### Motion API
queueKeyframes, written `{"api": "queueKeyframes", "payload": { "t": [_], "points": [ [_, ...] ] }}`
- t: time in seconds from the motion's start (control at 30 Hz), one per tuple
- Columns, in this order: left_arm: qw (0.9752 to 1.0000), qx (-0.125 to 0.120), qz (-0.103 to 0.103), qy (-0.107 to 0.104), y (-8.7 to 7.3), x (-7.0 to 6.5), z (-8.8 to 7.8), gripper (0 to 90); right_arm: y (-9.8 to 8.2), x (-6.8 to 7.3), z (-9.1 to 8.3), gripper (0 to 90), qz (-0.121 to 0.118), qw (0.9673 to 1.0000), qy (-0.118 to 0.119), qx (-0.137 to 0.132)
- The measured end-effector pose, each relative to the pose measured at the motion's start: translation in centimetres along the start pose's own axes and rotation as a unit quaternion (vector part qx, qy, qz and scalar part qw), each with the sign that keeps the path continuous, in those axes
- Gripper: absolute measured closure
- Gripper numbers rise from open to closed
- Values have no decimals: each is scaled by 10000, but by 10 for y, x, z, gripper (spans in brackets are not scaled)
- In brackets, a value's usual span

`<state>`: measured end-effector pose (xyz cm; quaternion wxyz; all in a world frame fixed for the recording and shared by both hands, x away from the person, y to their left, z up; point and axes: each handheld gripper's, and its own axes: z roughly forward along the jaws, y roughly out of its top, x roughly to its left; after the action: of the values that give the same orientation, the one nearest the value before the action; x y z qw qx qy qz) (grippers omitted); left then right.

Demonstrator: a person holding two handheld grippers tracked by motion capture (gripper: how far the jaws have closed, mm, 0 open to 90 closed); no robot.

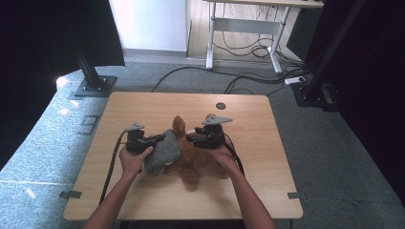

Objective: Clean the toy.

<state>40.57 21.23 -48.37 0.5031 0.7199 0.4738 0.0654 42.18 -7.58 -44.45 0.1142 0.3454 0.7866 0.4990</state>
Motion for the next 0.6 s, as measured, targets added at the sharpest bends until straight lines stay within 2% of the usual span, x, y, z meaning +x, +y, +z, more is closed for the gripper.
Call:
{"api": "queueKeyframes", "payload": {
  "t": [0.13,0.2,0.4,0.43,0.5,0.6],
  "points": [
    [10000,6,78,-14,-2,-3,1,851,11,-2,15,458,144,9999,-18,69],
    [10000,-1,83,-26,-2,-5,2,852,16,-2,24,446,141,9998,-17,115],
    [9999,-2,94,-55,-3,-4,2,852,18,-2,47,439,211,9993,91,299],
    [9999,-2,101,-56,-3,-4,2,852,17,-1,51,455,209,9992,77,343],
    [9999,-7,105,-56,-4,-4,2,851,15,-1,55,554,97,9990,-7,437],
    [9999,-33,101,-79,-4,-4,1,852,15,0,56,709,-6,9991,-26,420]
  ]
}}
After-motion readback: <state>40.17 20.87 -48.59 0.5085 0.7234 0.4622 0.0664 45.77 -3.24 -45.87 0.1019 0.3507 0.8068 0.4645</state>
